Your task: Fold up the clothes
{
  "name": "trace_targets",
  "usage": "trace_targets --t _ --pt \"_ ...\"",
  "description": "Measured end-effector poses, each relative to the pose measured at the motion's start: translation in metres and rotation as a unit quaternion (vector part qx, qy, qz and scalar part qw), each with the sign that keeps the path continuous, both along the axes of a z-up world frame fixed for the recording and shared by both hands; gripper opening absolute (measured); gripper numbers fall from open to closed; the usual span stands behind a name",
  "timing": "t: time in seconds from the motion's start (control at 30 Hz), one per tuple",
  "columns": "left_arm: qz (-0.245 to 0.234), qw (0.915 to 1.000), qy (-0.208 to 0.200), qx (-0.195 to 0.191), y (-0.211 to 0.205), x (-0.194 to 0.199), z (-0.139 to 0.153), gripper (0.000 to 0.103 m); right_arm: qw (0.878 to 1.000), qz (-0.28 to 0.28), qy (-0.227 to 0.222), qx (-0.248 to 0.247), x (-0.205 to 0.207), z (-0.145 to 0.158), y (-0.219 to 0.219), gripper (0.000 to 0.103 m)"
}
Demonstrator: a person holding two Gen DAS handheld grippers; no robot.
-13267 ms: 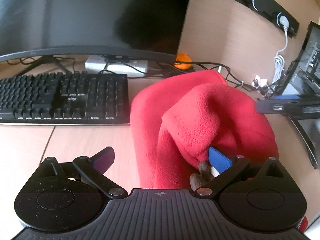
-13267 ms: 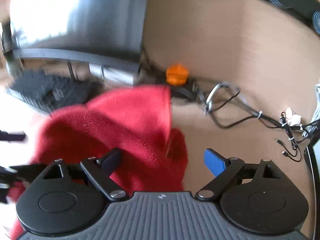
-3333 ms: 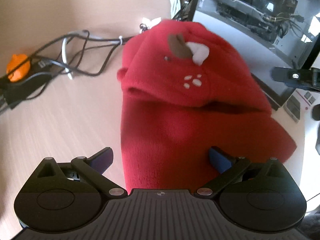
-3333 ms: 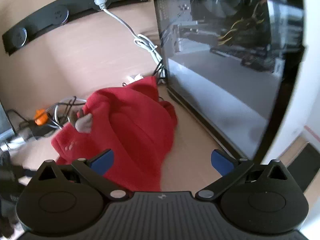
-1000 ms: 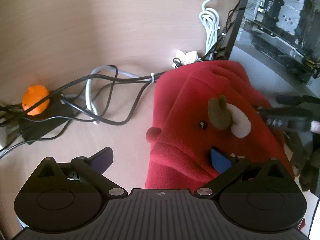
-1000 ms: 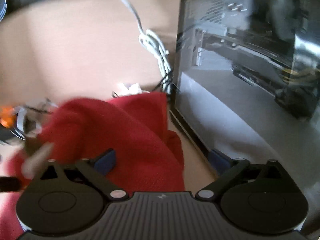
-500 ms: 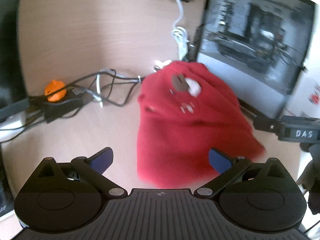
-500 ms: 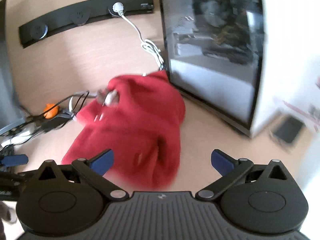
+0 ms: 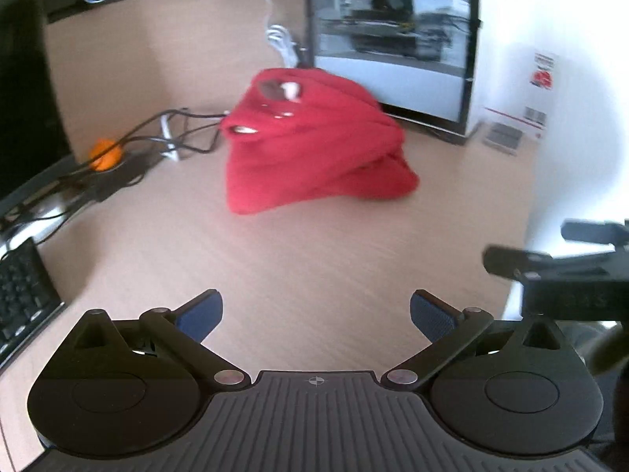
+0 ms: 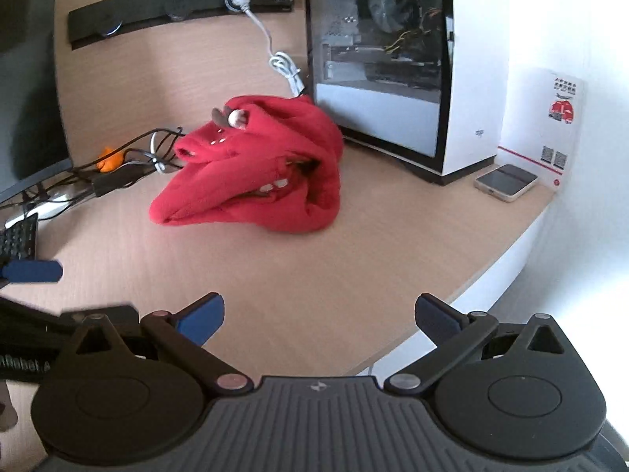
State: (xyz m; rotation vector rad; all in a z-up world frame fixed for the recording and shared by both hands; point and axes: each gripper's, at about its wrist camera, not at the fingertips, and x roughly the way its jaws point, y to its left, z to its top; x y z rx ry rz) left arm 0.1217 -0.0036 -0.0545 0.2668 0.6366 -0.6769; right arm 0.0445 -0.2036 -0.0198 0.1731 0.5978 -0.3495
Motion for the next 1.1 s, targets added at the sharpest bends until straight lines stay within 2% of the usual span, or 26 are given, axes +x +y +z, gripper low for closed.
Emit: trace_targets --t 0.27,0.47,1.1 --pt "0.018 0.9998 0.013 -0.001 0.010 -0.009 0.000 0.103 1.000 -0.019 0.002 0.015 -0.002 -0.002 -0.006 0.103" --pt "0.034 0.9993 0.013 0.002 0.011 -0.006 0.000 0.103 1.000 -0.007 0.004 0.009 0.000 -0.001 -0.003 0.103" --pt "0.047 0.9987 0.019 0.003 0.016 -0.001 0.000 0.103 1.000 -0.007 0.004 0.010 0.001 0.001 -0.001 0.103"
